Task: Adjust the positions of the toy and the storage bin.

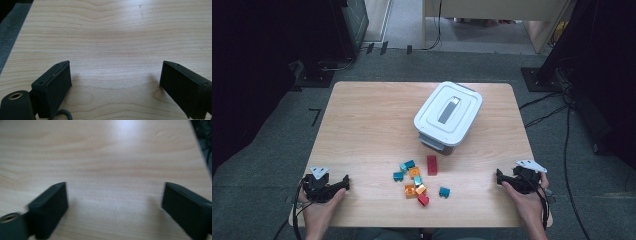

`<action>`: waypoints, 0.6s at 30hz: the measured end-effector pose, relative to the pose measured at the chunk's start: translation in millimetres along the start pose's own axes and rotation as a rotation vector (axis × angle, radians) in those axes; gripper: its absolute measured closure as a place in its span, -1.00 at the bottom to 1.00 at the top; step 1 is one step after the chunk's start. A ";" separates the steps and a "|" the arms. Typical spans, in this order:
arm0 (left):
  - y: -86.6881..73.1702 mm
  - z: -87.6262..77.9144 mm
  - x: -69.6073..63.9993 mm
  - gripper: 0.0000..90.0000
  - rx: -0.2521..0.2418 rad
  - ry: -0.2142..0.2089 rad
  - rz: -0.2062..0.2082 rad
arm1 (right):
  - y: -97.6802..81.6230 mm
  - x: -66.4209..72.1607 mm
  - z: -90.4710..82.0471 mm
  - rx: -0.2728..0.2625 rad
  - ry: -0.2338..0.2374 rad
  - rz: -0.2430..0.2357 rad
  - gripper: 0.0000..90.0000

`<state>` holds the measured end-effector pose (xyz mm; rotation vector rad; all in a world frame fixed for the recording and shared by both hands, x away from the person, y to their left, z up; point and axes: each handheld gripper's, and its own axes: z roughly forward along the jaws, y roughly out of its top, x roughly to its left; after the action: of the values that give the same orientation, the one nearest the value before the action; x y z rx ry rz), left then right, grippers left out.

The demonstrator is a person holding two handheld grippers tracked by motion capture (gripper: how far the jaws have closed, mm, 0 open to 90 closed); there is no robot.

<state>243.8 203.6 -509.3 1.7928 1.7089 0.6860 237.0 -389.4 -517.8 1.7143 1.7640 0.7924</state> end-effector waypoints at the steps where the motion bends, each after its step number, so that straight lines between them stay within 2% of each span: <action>1: 3.1 -1.8 -0.9 -0.78 -0.006 -0.004 0.003 | 3.1 1.5 -2.8 -0.022 0.023 0.004 -0.62; 2: 5.3 -2.9 -2.2 -0.78 -0.011 -0.011 0.003 | 7.9 3.9 -5.6 -0.037 0.061 0.000 -0.57; 4: 11.1 -5.7 -8.1 -0.78 -0.023 -0.027 0.020 | 15.6 10.6 -10.1 -0.068 0.096 -0.010 -0.40; 6: 14.1 -6.8 -11.7 -0.77 -0.026 -0.034 0.034 | 18.6 13.9 -11.5 -0.079 0.108 -0.011 -0.37; 8: 23.1 -8.3 -24.0 -0.71 -0.043 -0.047 0.058 | 33.3 27.4 -14.5 -0.117 0.159 -0.006 -0.22; 9: 23.1 -8.3 -24.0 -0.70 -0.043 -0.047 0.058 | 39.0 32.2 -14.7 -0.125 0.180 -0.001 -0.19; 10: 27.0 -8.6 -28.5 -0.70 -0.050 -0.061 0.060 | 39.0 32.2 -14.7 -0.125 0.180 -0.001 -0.19; 11: 29.3 -8.6 -31.2 -0.69 -0.053 -0.070 0.062 | 51.3 43.9 -13.2 -0.136 0.220 0.002 -0.07; 12: 32.1 -8.6 -35.4 -0.69 -0.055 -0.083 0.067 | 51.3 43.9 -13.2 -0.136 0.220 0.002 -0.07; 13: 34.6 -8.5 -39.6 -0.68 -0.057 -0.092 0.076 | 57.3 50.8 -12.3 -0.145 0.226 -0.001 0.02; 14: 36.7 -8.7 -44.1 -0.65 -0.061 -0.099 0.083 | 67.3 64.8 -10.7 -0.173 0.255 -0.016 0.07; 15: 38.7 -9.2 -48.3 -0.65 -0.065 -0.110 0.085 | 67.3 64.8 -10.7 -0.173 0.255 -0.016 0.07; 17: 42.6 -10.4 -56.2 -0.62 -0.074 -0.131 0.086 | 75.4 79.2 -6.3 -0.180 0.268 -0.042 0.06; 18: 47.0 -11.9 -64.5 -0.61 -0.083 -0.152 0.086 | 80.1 91.6 0.7 -0.172 0.271 -0.060 0.04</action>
<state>265.3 138.5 -466.7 1.8197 1.4909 0.6301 288.3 -296.9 -457.8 1.4901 1.8509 1.1584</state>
